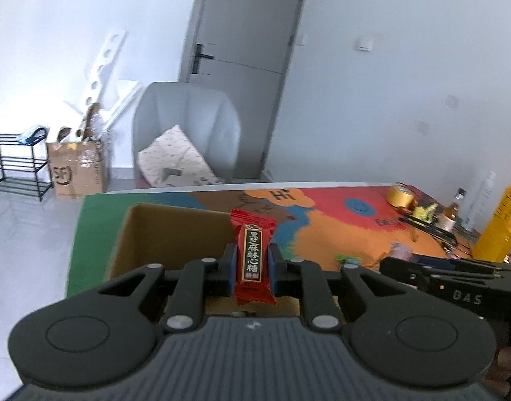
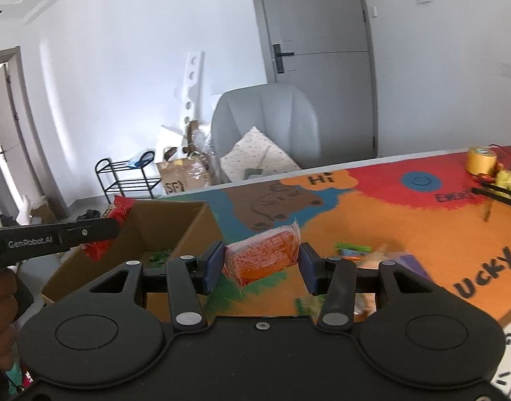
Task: Organize snacks
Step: 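Carry the red bar and pink sausage to the cardboard box and open both tools inside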
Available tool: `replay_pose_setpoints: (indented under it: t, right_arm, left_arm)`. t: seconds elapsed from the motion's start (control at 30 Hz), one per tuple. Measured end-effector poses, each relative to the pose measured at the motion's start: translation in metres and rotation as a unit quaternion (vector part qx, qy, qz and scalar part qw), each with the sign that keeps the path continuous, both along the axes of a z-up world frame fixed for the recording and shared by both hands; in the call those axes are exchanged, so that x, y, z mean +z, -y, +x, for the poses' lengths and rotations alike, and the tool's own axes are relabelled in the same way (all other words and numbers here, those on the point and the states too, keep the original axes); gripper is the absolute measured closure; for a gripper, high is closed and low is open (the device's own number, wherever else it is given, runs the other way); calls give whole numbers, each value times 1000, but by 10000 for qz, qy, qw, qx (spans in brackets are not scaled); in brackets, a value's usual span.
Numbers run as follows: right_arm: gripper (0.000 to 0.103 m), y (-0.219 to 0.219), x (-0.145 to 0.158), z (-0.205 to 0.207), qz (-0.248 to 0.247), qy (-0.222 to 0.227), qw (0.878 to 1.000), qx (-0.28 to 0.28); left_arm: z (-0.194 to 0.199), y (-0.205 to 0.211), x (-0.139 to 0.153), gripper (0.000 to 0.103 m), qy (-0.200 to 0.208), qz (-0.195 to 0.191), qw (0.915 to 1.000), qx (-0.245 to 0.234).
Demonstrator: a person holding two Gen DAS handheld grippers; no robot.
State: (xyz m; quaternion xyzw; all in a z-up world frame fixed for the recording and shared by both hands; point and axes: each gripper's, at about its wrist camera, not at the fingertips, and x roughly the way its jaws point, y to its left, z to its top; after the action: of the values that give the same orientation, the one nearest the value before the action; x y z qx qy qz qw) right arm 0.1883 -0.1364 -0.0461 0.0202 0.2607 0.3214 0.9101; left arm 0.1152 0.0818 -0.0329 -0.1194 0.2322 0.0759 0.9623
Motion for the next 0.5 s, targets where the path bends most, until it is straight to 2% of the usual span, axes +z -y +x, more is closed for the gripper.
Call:
replay_pose_setpoints:
  t: [0.27, 0.37, 0.5]
  right_arm:
    - [57, -35, 10, 3, -42, 33, 9994, 336]
    - [57, -48, 12, 2, -85, 49, 9989, 456]
    - [57, -62, 13, 0, -89, 56, 9982, 595]
  left_arm:
    - [1, -35, -5, 84, -38, -231, 9991, 360]
    - [-4, -41, -8, 81, -67, -148, 9986, 503]
    - [-10, -48, -9, 79, -51, -294, 9984, 474]
